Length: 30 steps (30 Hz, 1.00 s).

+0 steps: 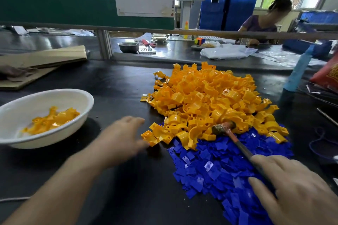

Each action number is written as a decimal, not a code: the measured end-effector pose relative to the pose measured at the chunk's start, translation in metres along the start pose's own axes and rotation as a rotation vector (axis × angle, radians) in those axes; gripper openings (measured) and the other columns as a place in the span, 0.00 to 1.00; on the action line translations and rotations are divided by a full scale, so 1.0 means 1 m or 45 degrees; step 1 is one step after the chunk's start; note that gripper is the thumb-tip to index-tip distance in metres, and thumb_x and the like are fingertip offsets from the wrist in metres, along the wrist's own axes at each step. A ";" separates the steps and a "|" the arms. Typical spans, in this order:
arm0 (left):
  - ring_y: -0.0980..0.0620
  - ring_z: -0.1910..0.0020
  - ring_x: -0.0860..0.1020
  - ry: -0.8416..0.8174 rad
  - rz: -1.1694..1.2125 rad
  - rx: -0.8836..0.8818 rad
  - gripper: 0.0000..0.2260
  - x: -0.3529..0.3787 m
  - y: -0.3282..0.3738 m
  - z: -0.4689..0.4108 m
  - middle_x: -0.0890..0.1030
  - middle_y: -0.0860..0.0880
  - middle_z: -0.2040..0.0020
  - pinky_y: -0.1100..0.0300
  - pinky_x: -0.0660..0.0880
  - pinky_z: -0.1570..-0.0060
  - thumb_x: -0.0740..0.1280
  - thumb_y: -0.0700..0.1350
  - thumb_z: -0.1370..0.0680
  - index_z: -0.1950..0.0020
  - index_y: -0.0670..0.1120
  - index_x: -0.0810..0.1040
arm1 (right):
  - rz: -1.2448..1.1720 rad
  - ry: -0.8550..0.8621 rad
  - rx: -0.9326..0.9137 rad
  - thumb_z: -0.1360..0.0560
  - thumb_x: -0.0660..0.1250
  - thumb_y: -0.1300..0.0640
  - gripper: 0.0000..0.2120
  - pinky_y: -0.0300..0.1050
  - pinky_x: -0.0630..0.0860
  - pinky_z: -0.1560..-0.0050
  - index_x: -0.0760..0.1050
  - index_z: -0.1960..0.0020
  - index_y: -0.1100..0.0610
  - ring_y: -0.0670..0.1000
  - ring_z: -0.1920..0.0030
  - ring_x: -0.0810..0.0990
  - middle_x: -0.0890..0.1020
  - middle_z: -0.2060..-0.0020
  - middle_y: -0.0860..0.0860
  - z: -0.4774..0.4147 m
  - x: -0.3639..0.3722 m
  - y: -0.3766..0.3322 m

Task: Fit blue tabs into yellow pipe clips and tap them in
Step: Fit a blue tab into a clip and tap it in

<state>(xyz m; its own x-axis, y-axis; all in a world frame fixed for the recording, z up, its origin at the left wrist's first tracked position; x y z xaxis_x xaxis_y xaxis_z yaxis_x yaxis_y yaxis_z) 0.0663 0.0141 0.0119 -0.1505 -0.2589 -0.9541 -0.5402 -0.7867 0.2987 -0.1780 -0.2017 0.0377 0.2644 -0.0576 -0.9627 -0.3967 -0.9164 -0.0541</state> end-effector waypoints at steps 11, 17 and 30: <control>0.53 0.45 0.72 0.070 -0.138 0.073 0.11 0.034 0.037 -0.003 0.72 0.55 0.45 0.57 0.73 0.47 0.65 0.58 0.23 0.45 0.55 0.75 | -0.287 -0.002 -0.299 0.22 0.51 0.39 0.19 0.42 0.67 0.42 0.61 0.32 0.40 0.42 0.44 0.71 0.71 0.41 0.39 -0.036 0.018 -0.054; 0.53 0.63 0.75 -0.041 0.141 0.079 0.10 0.018 0.049 -0.003 0.77 0.52 0.62 0.57 0.70 0.65 0.61 0.54 0.20 0.57 0.50 0.72 | -0.331 0.038 -0.328 0.21 0.51 0.41 0.17 0.39 0.67 0.45 0.63 0.34 0.41 0.44 0.46 0.72 0.72 0.43 0.41 -0.028 0.040 -0.047; 0.43 0.54 0.83 -0.382 1.524 0.001 0.13 0.023 0.100 0.029 0.82 0.35 0.49 0.51 0.81 0.55 0.61 0.47 0.19 0.44 0.38 0.77 | -0.927 -0.036 -0.163 0.27 0.56 0.35 0.24 0.33 0.73 0.47 0.59 0.32 0.35 0.34 0.44 0.70 0.71 0.44 0.31 -0.032 0.047 -0.045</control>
<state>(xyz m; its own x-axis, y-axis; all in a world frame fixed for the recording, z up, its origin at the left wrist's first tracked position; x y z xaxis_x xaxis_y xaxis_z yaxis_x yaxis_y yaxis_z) -0.0149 -0.0545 0.0194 -0.7345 -0.6770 -0.0470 0.0680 -0.1423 0.9875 -0.1197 -0.1757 0.0034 0.3982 0.5911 -0.7015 -0.0238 -0.7578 -0.6520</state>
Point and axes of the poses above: each hand's wrist, its own z-axis away from the middle knuckle, its own x-axis out of the palm, y = z × x, the point moved 2 cm from there along -z, towards the middle knuckle
